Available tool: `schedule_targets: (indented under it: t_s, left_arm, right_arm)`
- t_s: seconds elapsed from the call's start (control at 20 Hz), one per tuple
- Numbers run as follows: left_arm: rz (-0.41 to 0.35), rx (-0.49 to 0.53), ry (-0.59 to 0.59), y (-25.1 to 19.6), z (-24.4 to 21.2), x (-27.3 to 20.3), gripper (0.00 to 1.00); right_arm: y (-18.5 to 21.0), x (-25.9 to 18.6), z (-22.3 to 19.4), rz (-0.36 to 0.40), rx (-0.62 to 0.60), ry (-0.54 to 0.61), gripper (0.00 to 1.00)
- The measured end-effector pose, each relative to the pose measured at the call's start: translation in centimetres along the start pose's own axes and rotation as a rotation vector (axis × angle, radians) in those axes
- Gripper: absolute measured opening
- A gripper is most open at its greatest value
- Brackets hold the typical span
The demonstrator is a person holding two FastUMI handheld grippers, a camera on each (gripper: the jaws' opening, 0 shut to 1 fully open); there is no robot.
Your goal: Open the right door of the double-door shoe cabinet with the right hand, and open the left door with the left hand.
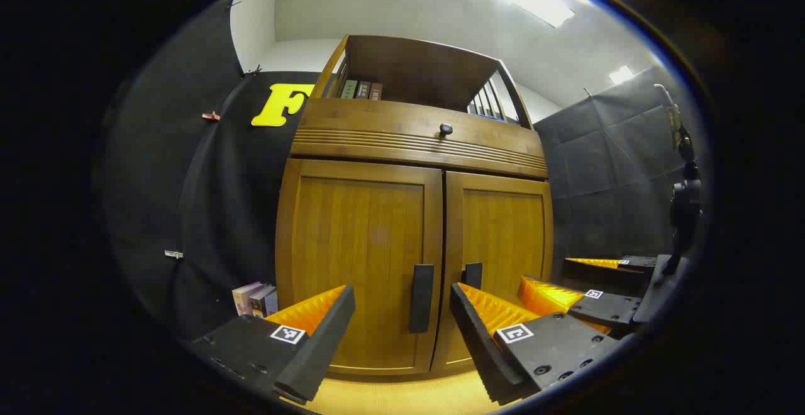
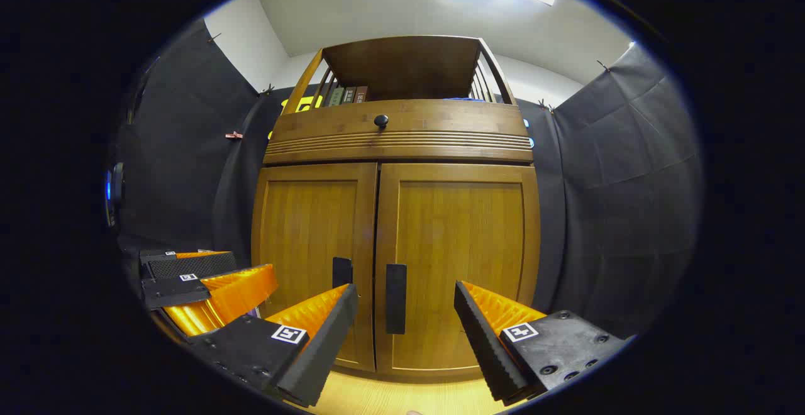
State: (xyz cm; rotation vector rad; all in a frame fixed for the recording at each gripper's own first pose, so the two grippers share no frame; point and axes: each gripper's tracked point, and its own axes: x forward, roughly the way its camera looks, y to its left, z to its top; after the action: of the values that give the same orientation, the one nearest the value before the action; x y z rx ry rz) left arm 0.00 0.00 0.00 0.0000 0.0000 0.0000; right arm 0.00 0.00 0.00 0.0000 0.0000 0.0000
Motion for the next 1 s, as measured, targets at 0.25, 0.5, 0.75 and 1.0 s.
schedule_targets:
  t_s: [0.25, 0.5, 0.75, 1.0]
  left_arm:
    - [-0.006, -0.001, -0.007, 0.1, 0.1, 0.1, 0.96]
    - [-0.011, -0.017, -0.016, 0.4, 0.1, 0.1, 0.96]
    - [-0.013, -0.02, -0.013, 0.6, 0.0, 0.4, 0.95]
    - [-0.009, -0.023, -0.007, 0.9, -0.4, 0.7, 0.96]
  right_arm:
    - [-0.2, 0.3, 0.0, -0.009, 0.012, 0.0, 0.99]
    - [-0.1, 0.9, -0.5, -0.014, 0.004, 0.009, 0.95]
    - [0.1, 1.4, -1.1, -0.013, -0.002, 0.014, 0.97]
    - [0.2, 2.0, -1.6, -0.012, 0.002, 0.021, 0.97]
